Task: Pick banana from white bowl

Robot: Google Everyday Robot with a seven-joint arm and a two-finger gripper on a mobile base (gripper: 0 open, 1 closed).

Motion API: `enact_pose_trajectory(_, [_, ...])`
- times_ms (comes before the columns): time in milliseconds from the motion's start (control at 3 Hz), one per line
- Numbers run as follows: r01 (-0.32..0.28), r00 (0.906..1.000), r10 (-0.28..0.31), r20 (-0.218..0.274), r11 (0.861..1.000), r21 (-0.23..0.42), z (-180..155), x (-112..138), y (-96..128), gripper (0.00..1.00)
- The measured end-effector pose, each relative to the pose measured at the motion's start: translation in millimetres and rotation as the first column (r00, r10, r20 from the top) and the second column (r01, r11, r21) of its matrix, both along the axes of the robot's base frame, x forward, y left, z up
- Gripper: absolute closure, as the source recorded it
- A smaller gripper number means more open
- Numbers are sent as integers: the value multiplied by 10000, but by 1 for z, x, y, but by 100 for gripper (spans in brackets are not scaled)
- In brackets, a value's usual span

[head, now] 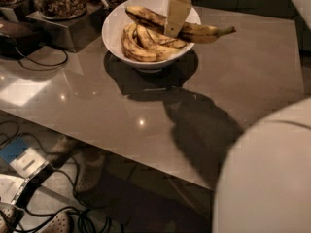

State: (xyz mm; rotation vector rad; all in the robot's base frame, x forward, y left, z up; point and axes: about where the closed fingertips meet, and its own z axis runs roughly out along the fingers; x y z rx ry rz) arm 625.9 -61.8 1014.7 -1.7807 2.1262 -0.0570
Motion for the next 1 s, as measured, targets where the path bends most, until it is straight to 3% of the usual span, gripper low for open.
enact_pose_trajectory(333, [39,9975,-25,-708,9998,189,-8,-59,-12,100])
enact_pose_trajectory(667, [411,9923,-402,-1170,9991,54,-18,-100,-25,100])
enact_pose_trajectory(1000, [422,9934,-406,-1069,9990,125,-19,-97,-23,100])
